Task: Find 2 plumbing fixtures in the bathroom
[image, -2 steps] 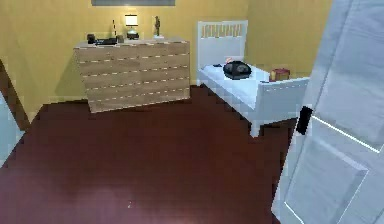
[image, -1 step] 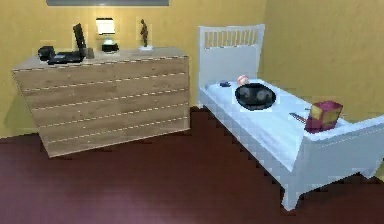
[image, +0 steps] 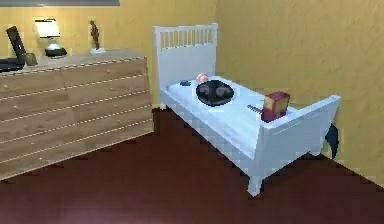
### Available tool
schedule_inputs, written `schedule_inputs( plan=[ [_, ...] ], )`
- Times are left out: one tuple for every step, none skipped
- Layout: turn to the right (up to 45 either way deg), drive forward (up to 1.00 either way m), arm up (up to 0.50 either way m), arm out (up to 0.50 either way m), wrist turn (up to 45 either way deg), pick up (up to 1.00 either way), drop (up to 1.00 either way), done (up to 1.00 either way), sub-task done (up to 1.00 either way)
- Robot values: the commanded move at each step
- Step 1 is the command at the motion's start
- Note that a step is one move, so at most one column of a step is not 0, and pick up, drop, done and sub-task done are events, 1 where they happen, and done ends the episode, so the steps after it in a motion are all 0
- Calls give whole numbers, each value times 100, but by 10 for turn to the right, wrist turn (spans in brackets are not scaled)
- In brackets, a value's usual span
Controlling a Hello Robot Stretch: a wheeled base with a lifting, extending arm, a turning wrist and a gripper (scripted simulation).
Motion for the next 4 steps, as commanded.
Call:
schedule_inputs(
  plan=[
    [0, 15, 0, 0, 0, 0, 0, 0, 0],
    [-450, 0, 0, 0, 0, 0, 0, 0, 0],
    [-60, 0, 0, 0, 0, 0, 0, 0, 0],
    [0, 75, 0, 0, 0, 0, 0, 0, 0]
  ],
)
